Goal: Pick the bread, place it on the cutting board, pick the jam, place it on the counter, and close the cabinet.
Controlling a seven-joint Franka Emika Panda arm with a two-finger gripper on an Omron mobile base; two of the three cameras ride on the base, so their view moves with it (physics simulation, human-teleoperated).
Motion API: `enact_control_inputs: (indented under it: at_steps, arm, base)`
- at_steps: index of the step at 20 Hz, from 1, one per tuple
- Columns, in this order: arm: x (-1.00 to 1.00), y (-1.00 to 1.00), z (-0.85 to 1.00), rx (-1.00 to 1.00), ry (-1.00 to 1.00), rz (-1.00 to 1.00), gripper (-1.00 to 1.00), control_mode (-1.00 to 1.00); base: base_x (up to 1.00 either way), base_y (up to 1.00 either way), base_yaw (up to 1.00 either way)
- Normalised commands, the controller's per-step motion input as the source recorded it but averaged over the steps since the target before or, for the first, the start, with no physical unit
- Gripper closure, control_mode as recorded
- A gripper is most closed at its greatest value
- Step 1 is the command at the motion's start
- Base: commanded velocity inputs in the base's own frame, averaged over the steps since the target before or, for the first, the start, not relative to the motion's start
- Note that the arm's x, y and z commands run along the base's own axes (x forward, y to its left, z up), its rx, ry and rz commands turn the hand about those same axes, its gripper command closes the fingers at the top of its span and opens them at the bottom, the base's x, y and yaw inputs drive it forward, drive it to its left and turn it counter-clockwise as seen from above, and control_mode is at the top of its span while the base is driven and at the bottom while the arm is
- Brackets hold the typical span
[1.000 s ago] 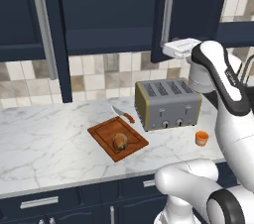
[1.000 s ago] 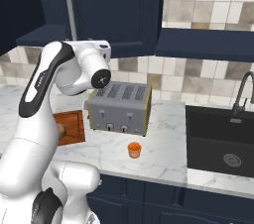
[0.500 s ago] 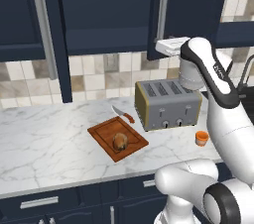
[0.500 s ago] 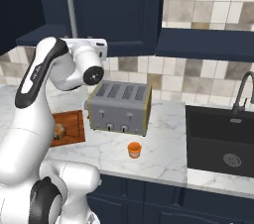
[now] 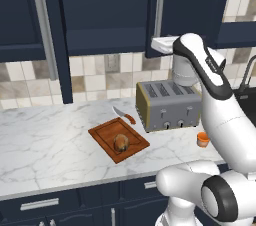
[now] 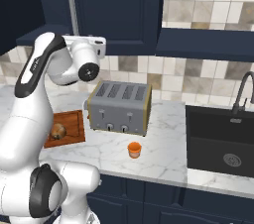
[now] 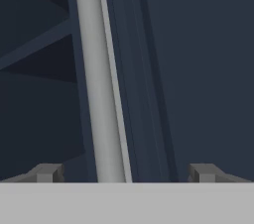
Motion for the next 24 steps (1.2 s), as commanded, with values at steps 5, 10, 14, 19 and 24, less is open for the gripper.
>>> enact_control_inputs:
  at_steps: [5,10,14,19,24]
  arm:
    - [0.21,0.1,0.0,0.0,0.0,-0.03,-1.0,-1.0]
    - [0.22,0.12,0.0,0.0,0.0,-0.02,-1.0,-1.0]
    - [0.18,0.11,0.0,0.0,0.0,-0.02,-1.0,-1.0]
    - [0.09,0.09,0.0,0.0,0.0,-0.01,-1.0,-1.0]
    - [0.14,0.08,0.0,0.0,0.0,0.0,-1.0,-1.0]
  base:
    - [0.0,0.0,0.0]
    - [0.0,0.0,0.0]
    - [0.0,0.0,0.0]
    - [0.0,0.0,0.0]
    - [0.0,0.0,0.0]
